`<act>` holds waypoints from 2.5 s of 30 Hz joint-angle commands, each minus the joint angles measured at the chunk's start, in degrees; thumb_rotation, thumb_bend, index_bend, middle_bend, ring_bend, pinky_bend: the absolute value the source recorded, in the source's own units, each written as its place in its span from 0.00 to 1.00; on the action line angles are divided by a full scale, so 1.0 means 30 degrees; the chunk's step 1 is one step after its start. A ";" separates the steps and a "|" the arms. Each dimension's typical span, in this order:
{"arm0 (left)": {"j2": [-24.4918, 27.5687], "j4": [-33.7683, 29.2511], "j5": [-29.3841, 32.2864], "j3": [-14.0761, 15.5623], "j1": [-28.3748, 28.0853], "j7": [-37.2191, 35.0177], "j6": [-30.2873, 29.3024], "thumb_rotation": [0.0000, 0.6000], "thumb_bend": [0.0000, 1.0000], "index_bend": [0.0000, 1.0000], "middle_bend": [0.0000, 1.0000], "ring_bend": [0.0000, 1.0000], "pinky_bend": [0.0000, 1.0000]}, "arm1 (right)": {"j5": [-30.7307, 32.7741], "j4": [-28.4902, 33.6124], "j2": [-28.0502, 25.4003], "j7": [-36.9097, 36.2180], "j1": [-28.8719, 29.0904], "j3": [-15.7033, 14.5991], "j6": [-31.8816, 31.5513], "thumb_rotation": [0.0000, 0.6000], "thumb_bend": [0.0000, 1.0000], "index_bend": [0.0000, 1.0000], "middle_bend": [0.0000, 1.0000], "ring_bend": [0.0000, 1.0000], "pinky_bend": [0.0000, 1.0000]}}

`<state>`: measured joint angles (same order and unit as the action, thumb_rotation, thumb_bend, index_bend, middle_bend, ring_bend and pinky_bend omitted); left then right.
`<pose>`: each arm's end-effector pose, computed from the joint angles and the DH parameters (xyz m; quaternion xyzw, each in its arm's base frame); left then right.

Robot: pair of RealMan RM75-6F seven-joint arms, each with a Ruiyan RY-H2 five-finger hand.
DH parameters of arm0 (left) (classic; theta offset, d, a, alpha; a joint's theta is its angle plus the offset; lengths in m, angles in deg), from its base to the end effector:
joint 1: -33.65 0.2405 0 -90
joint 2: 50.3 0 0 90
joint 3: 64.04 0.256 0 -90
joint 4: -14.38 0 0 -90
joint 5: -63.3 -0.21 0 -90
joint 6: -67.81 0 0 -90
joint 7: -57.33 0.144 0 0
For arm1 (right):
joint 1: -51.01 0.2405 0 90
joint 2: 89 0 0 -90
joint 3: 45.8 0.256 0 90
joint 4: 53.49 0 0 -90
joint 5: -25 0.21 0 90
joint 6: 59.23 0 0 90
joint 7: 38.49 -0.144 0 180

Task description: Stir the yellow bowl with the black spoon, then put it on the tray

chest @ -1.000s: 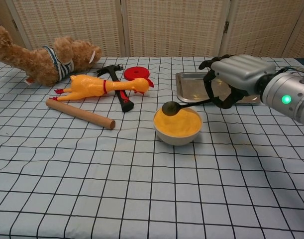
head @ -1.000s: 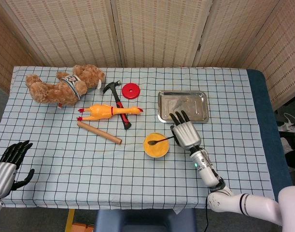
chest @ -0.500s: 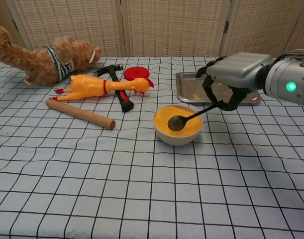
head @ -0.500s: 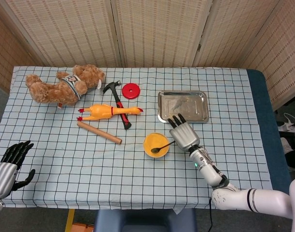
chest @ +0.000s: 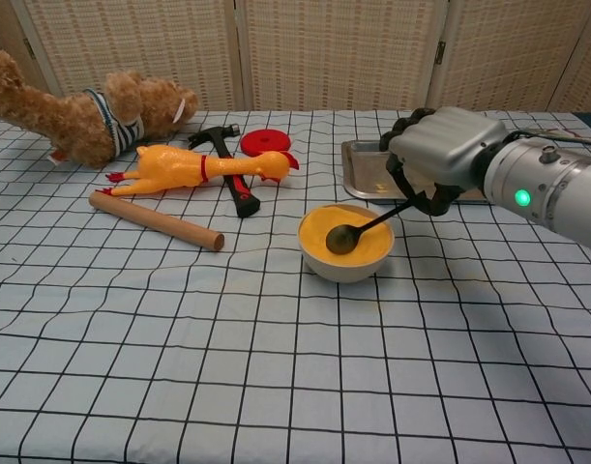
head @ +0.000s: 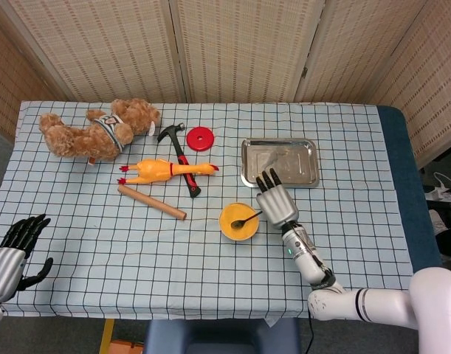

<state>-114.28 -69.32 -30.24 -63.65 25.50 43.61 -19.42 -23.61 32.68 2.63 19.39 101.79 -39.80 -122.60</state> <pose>-0.3154 0.1887 0.1638 -0.6302 -0.3778 -0.4399 0.5163 -0.1263 -0.3510 -0.0263 0.8037 -0.1745 0.2163 0.5261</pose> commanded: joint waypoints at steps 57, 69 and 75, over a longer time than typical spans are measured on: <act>0.0012 0.0004 0.0157 -0.0046 0.0001 -0.0064 0.0073 1.00 0.42 0.00 0.00 0.00 0.07 | -0.3533 -0.1733 0.0833 -0.2862 -0.1335 0.0216 -0.0169 1.00 0.54 0.81 0.13 0.00 0.00; -0.0042 -0.0040 0.0147 -0.0034 -0.0030 0.0160 0.0150 1.00 0.42 0.00 0.00 0.00 0.07 | -0.4298 -0.2471 0.0757 -0.3912 -0.1591 0.0756 -0.0586 1.00 0.54 0.81 0.14 0.00 0.00; -0.0082 0.0046 0.0218 -0.0045 -0.0111 0.0119 0.0335 1.00 0.42 0.00 0.00 0.00 0.07 | -0.4335 -0.4128 0.1686 -0.4017 -0.1361 0.0863 -0.0056 1.00 0.54 0.81 0.14 0.00 0.01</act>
<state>-114.52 -69.18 -29.59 -63.79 25.16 43.96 -18.41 -36.46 21.19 6.94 7.48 97.46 -37.31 -123.28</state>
